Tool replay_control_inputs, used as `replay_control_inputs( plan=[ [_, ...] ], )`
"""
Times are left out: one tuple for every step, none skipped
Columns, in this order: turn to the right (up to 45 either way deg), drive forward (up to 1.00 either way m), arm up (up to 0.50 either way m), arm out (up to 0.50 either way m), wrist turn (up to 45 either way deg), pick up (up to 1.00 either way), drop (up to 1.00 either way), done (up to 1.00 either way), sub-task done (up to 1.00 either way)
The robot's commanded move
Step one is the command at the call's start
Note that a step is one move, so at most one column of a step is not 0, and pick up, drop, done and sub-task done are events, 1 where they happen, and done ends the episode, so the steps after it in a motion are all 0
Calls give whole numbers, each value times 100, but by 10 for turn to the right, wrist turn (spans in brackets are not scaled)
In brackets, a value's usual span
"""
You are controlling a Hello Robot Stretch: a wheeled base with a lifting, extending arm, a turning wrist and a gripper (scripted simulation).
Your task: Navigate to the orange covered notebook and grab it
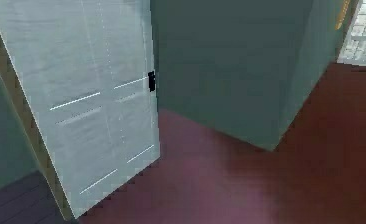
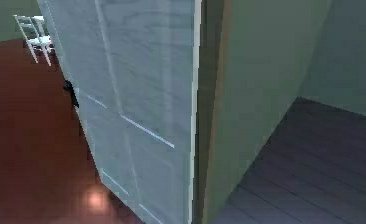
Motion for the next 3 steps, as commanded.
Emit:
replay_control_inputs(
  plan=[
    [360, 0, 0, 0, 0, 0, 0, 0, 0],
    [0, 100, 0, 0, 0, 0, 0, 0, 0],
    [60, 0, 0, 0, 0, 0, 0, 0, 0]
  ],
)
